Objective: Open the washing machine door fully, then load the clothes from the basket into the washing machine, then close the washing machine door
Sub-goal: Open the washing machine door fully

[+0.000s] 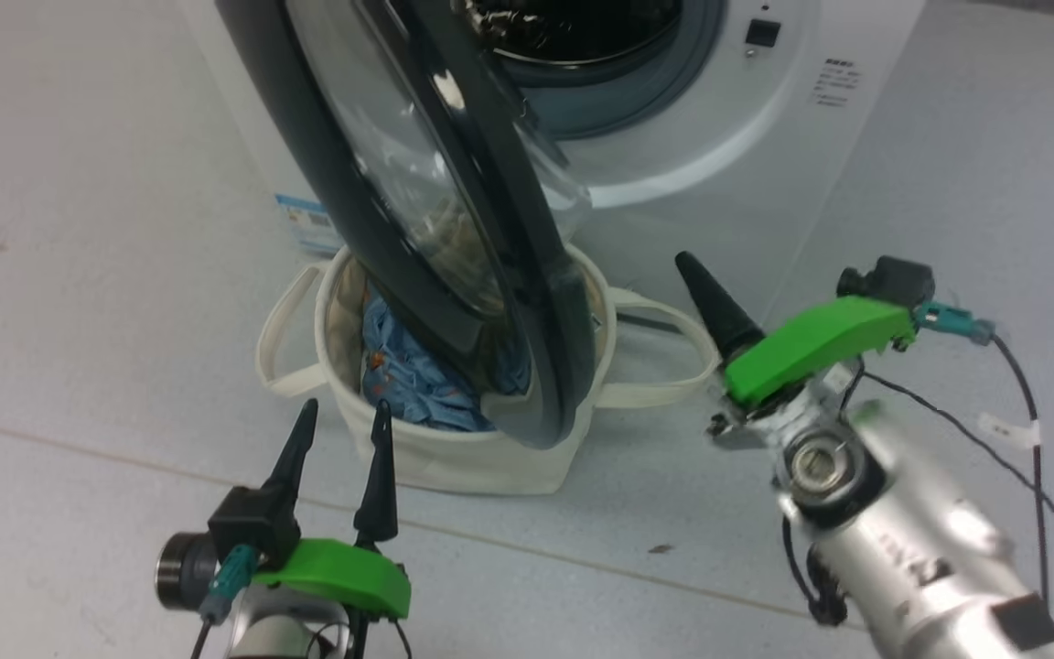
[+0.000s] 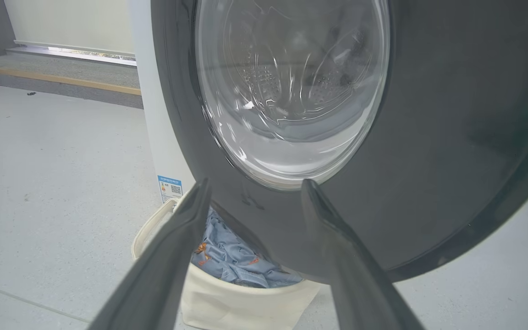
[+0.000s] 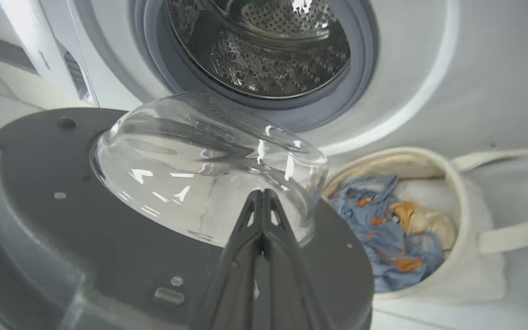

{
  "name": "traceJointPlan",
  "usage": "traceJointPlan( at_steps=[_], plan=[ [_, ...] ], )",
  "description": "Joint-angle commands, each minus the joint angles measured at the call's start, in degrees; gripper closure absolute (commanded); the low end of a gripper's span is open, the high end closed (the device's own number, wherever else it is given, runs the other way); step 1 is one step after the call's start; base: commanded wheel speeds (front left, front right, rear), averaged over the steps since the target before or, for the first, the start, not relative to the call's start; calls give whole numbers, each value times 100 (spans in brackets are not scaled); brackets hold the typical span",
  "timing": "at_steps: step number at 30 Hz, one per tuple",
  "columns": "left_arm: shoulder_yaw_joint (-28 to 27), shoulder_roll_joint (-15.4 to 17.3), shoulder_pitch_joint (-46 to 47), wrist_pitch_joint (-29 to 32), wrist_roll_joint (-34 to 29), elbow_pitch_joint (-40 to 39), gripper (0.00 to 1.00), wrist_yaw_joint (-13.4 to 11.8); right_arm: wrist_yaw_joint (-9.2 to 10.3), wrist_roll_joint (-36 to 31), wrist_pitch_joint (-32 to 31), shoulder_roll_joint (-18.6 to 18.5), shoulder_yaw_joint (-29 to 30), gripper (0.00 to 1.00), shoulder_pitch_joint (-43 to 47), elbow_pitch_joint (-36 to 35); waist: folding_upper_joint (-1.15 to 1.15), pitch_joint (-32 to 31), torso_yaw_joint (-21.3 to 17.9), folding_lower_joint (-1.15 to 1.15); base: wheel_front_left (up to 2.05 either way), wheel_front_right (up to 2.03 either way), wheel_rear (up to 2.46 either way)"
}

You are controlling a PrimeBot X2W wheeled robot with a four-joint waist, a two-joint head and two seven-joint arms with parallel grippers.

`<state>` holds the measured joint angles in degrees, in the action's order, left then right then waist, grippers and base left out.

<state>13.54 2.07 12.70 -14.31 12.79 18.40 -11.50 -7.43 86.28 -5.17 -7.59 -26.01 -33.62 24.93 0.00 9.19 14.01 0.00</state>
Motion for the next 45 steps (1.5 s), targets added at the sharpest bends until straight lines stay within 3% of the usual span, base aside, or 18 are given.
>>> traceJointPlan(
  at_steps=[1,4,8,16,24,25,26,27,28,33,45],
  plan=[
    [-249,81,-2,-69,-47,-127,0,39,-6,-904,674,-56,-521,100,114,-373,0,-182,-139,0,0,0,0],
    [-314,81,-107,-69,-78,-86,0,69,-6,-1967,1635,-296,-1065,100,261,-378,0,-403,-278,0,0,0,0],
    [-386,81,-260,-69,-121,-89,0,89,-6,-3103,2002,-460,-1115,100,368,-272,0,-631,-492,0,0,0,0],
    [-455,81,-425,-69,-156,-135,0,104,-6,-5530,2015,-100,460,100,1406,-1433,0,-795,-781,0,0,0,0],
    [-499,81,-498,-69,-199,-138,0,113,-6,-6409,2016,244,1133,100,2375,-1729,0,-843,-919,0,0,0,0],
    [-508,81,-503,-69,-202,-137,0,113,-6,-6546,2016,263,1164,94,2441,-1716,0,-848,-931,0,0,0,0],
    [-514,81,-505,-69,-201,-138,0,112,-6,-6671,2016,284,1214,69,2512,-1662,0,-851,-939,0,0,0,0],
    [-517,81,-508,-69,-199,-141,0,112,-6,-6745,2016,313,1277,16,2586,-1557,0,-856,-947,0,0,0,0],
    [-520,81,-512,-69,-196,-143,0,112,-6,-6718,2016,348,1331,0,2639,-1441,0,-862,-955,0,0,0,0],
    [-531,81,-524,-69,-219,-110,0,129,-6,-7101,2016,422,1528,0,2656,-1222,0,-862,-1001,0,0,0,0],
    [-543,81,-492,-69,-246,-101,0,157,-6,-7275,2016,469,1638,0,2684,-1433,0,-872,-1020,0,0,0,0]
  ],
)
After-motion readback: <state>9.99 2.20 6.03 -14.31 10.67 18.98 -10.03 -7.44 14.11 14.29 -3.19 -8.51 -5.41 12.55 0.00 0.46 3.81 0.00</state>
